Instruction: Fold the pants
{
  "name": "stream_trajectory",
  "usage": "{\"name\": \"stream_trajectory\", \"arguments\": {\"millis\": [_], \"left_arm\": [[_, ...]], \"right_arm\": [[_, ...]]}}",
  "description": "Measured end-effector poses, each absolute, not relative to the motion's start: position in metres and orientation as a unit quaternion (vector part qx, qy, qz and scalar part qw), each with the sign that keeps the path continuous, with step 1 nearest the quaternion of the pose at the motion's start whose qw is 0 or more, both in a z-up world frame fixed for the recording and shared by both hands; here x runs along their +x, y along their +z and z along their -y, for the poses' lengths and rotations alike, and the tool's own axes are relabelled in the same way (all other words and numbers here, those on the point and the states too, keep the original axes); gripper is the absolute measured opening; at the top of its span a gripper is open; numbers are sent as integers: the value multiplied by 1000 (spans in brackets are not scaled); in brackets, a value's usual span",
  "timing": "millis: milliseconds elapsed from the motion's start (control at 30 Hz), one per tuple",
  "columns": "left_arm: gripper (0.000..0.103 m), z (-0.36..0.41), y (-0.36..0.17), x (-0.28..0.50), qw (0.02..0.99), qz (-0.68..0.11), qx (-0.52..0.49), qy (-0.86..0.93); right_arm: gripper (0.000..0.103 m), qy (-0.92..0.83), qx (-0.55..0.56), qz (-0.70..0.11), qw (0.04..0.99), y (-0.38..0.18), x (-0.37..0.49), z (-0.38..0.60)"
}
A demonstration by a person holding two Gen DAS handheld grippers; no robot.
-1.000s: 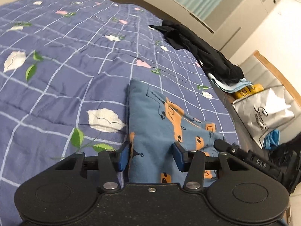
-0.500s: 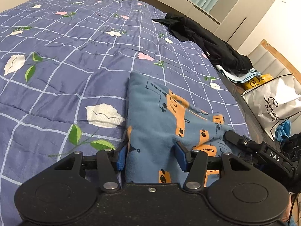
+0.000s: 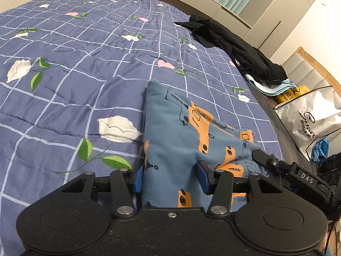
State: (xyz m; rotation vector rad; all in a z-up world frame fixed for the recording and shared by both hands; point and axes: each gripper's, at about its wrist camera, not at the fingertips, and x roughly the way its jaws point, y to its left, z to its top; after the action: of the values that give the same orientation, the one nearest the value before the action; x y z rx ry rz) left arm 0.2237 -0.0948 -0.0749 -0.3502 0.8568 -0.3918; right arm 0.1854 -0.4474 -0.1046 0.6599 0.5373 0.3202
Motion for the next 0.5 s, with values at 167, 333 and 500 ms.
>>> {"name": "stream_trajectory", "arguments": {"millis": [167, 333, 500], "left_arm": [[37, 94, -71, 221, 878, -412, -168, -178], [18, 93, -60, 217, 881, -406, -164, -181], [16, 91, -44, 208, 885, -397, -159, -186]], "right_arm": [[31, 139, 304, -266, 904, -98, 183, 436], [26, 112, 284, -257, 917, -83, 175, 419], [25, 103, 267, -246, 926, -62, 165, 406]]}}
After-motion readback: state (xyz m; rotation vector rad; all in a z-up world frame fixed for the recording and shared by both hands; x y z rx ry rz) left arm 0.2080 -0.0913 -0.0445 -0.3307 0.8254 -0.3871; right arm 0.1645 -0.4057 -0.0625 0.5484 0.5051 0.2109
